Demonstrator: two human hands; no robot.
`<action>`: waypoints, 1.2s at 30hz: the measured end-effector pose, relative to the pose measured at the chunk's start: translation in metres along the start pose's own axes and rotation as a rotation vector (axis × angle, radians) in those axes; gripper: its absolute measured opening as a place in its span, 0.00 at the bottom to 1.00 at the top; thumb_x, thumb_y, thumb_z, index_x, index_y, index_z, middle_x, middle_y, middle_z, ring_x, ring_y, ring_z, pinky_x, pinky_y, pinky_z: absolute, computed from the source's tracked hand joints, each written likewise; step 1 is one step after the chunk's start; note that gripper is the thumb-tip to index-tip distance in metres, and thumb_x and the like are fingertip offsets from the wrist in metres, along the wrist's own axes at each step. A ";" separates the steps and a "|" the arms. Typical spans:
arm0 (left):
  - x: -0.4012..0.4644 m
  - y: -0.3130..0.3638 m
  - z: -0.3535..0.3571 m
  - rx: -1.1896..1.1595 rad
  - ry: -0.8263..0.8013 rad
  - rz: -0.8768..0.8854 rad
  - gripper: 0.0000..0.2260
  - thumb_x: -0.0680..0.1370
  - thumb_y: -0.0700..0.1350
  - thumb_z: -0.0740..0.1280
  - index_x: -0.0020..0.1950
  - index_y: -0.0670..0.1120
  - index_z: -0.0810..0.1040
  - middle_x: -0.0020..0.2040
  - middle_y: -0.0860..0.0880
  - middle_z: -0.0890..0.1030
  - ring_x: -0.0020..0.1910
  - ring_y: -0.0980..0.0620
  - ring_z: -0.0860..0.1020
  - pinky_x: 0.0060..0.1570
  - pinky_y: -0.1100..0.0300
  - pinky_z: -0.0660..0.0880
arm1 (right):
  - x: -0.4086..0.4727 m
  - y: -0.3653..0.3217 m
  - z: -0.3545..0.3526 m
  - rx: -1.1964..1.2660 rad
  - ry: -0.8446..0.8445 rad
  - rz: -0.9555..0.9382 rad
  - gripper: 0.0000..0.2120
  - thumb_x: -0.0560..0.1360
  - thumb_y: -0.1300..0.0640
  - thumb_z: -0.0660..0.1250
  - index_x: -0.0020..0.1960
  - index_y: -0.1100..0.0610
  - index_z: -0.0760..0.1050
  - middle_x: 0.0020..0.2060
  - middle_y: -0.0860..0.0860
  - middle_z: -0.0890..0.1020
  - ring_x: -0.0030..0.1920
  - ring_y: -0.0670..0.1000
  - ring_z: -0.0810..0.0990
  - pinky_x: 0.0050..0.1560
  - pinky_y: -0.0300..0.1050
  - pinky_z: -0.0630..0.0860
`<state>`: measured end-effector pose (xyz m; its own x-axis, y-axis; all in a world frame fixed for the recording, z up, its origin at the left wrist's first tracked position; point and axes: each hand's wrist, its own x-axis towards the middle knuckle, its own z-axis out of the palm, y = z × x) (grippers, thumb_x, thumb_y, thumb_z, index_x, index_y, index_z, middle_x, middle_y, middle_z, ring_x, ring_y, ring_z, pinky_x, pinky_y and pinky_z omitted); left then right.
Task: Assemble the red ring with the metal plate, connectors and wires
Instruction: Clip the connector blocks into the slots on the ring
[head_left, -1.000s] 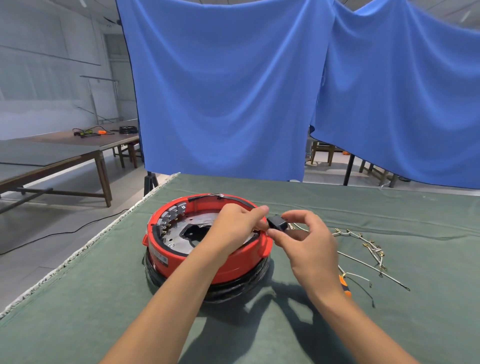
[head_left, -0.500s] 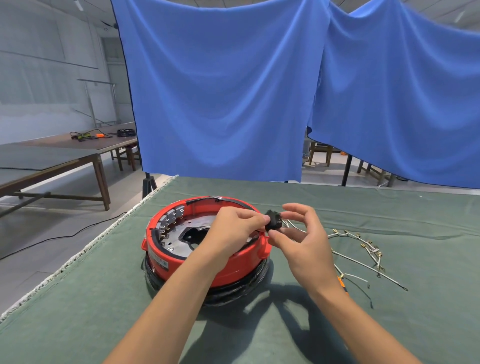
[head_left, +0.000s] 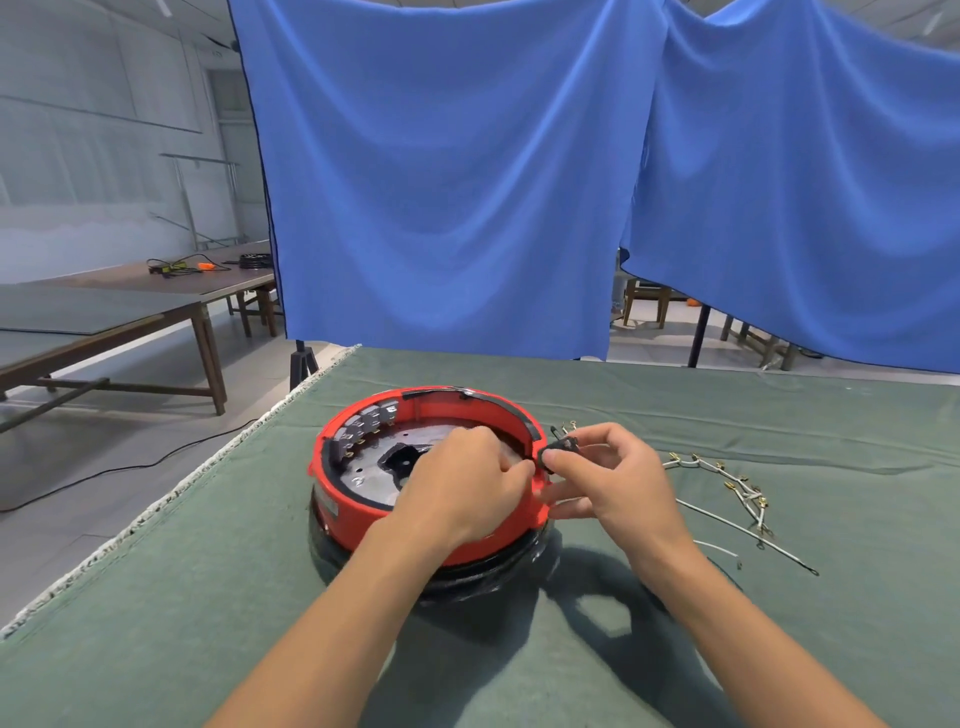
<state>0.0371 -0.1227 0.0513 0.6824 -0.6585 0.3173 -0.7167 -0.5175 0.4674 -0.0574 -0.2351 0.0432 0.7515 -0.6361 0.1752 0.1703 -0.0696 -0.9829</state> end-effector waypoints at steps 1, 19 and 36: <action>0.000 -0.005 -0.003 -0.009 -0.030 0.051 0.26 0.75 0.52 0.64 0.21 0.43 0.61 0.21 0.46 0.58 0.25 0.45 0.59 0.26 0.54 0.56 | 0.000 -0.002 0.000 0.008 -0.038 0.023 0.06 0.72 0.67 0.70 0.45 0.62 0.73 0.34 0.57 0.82 0.26 0.54 0.82 0.24 0.44 0.77; -0.014 -0.005 -0.004 -0.381 0.003 0.222 0.13 0.69 0.52 0.66 0.53 0.56 0.81 0.36 0.60 0.82 0.37 0.55 0.78 0.44 0.53 0.77 | -0.008 -0.013 0.005 0.125 -0.159 0.311 0.12 0.76 0.62 0.66 0.34 0.63 0.74 0.20 0.51 0.74 0.18 0.46 0.74 0.17 0.34 0.69; -0.026 0.000 0.007 0.215 0.175 0.262 0.14 0.79 0.54 0.57 0.50 0.50 0.80 0.45 0.49 0.83 0.46 0.47 0.79 0.45 0.52 0.74 | -0.030 -0.033 -0.023 -1.026 -0.795 0.327 0.12 0.67 0.47 0.75 0.41 0.52 0.76 0.31 0.44 0.81 0.30 0.43 0.80 0.24 0.34 0.71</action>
<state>0.0180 -0.1095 0.0369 0.4724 -0.6905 0.5478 -0.8715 -0.4588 0.1733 -0.1003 -0.2314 0.0691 0.8897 -0.1417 -0.4339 -0.3765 -0.7655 -0.5218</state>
